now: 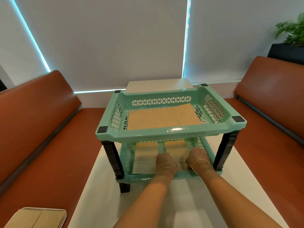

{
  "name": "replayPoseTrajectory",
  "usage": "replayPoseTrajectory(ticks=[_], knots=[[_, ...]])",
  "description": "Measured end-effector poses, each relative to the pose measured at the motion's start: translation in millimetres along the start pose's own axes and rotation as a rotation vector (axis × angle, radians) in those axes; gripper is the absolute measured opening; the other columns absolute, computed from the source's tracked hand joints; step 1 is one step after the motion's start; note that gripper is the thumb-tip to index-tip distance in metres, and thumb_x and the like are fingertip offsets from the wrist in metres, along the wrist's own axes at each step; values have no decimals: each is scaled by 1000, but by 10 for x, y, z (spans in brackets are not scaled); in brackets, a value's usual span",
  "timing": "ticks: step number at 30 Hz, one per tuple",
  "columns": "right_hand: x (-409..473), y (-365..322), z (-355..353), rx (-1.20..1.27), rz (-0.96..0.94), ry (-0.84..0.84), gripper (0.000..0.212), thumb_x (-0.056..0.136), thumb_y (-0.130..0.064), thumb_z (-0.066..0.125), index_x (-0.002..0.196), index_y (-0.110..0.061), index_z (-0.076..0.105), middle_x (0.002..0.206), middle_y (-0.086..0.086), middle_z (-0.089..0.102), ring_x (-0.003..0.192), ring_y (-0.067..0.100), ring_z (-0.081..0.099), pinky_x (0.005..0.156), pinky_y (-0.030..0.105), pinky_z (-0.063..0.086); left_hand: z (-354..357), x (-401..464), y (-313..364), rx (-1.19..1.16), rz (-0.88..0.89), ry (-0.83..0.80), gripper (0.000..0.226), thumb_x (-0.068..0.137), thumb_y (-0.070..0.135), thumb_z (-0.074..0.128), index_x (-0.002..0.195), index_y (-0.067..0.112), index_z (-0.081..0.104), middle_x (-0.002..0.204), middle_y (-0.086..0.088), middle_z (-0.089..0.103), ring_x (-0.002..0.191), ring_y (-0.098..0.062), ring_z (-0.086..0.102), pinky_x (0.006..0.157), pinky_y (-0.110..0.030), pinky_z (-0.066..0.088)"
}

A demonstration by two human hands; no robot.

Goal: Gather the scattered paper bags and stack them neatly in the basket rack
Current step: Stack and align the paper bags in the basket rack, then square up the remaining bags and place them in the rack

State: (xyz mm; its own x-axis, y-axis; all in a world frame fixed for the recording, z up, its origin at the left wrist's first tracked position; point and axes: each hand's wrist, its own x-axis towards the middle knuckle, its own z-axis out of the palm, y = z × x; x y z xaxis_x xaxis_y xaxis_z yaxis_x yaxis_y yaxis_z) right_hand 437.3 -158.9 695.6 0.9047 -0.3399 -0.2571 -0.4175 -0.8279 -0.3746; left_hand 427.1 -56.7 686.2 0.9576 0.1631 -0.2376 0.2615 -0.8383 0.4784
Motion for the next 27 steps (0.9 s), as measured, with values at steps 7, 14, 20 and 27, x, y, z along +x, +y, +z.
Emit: replayPoseTrajectory(ticks=[7, 14, 20, 27], knots=[[-11, 3, 3, 24, 1, -8, 30, 86, -1, 49, 114, 2, 59, 122, 18, 59, 111, 31, 58, 90, 34, 49, 16, -10, 3, -6, -3, 2, 27, 92, 5, 52, 116, 2, 63, 120, -14, 63, 111, -24, 60, 92, -23, 46], [-108, 49, -76, 12, -62, -1, 29, 89, -3, 47, 115, 1, 59, 121, 17, 60, 112, 29, 58, 89, 31, 48, -55, -132, -46, -20, 29, 15, 24, 88, 3, 52, 109, 1, 65, 114, -14, 63, 106, -25, 61, 88, -23, 48], [-489, -62, -264, 40, -143, 64, 32, 86, -6, 48, 118, -5, 56, 122, 14, 60, 115, 29, 55, 95, 32, 46, -338, -474, -127, -133, 126, 76, 27, 94, 13, 47, 117, 13, 62, 123, -5, 60, 110, -20, 58, 90, -24, 45], [-1306, -402, -301, 56, -326, 184, 30, 85, -13, 55, 114, -13, 63, 115, 12, 65, 108, 29, 59, 89, 32, 48, -712, -1121, -569, -300, 297, 240, 23, 92, 14, 53, 110, 17, 67, 111, -2, 67, 98, -18, 62, 84, -27, 51]])
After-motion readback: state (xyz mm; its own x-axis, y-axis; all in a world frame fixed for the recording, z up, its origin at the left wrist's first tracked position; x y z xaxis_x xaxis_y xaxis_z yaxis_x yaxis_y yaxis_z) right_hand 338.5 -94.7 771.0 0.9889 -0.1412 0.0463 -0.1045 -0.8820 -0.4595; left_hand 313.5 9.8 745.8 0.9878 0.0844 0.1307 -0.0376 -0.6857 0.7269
